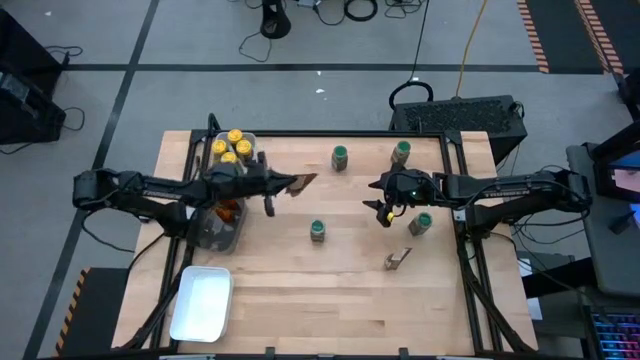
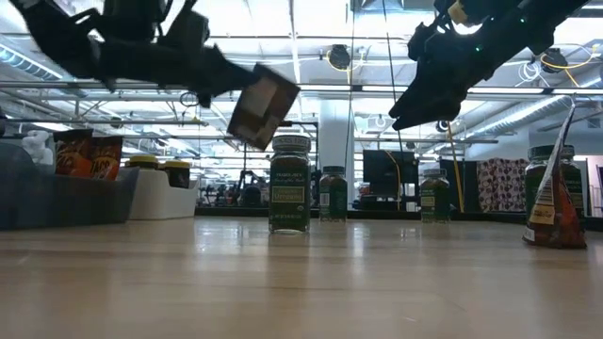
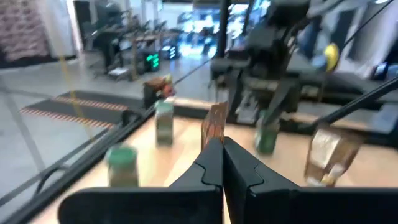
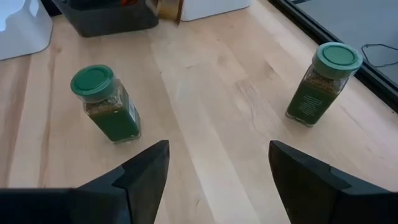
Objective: Sort spices by type
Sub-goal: Put the top orange seasoning pack into the black bin
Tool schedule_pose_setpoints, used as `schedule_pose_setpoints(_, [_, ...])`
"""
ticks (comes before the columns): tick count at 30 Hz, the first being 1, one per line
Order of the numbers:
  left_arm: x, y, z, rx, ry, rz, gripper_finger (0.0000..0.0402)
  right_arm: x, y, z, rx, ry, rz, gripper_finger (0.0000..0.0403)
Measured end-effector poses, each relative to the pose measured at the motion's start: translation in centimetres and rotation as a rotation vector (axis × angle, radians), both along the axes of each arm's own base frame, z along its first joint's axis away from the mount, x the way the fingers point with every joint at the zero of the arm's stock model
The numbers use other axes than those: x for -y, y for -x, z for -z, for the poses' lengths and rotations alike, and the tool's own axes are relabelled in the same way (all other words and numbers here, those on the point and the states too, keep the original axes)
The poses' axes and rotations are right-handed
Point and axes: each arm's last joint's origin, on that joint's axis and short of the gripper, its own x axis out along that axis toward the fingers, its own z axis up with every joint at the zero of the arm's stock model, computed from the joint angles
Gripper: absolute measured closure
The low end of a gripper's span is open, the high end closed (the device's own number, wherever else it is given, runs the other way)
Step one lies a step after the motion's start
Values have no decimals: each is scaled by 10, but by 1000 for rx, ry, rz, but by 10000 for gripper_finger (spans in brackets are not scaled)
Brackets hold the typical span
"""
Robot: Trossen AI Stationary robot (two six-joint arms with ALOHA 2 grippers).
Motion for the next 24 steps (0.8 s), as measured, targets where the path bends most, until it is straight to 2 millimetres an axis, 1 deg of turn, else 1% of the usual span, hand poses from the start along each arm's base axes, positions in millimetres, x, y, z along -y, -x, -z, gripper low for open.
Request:
schedule_pose_setpoints(4, [14,7,21,-55,34,-55,401,0,0,0,5,2,2,144])
schedule_pose_setpoints(7, [25,8,30,-93,30,-90,401,0,0,0,5,2,2,144])
schedule_pose_setpoints(9, [29,8,33,-103,18,-126,401,0,0,-1,6,2,2,144])
schedule_pose_setpoints(16, [31,8,45,-155,14,-231,401,0,-3,-4,53,10,2,144])
schedule_pose_setpoints(19, [32,6,49,-172,10,-240,401,0,-3,-4,54,11,2,144])
schedule_pose_setpoints(24, [32,6,50,-186,-21,-242,401,0,-3,-4,52,11,2,144])
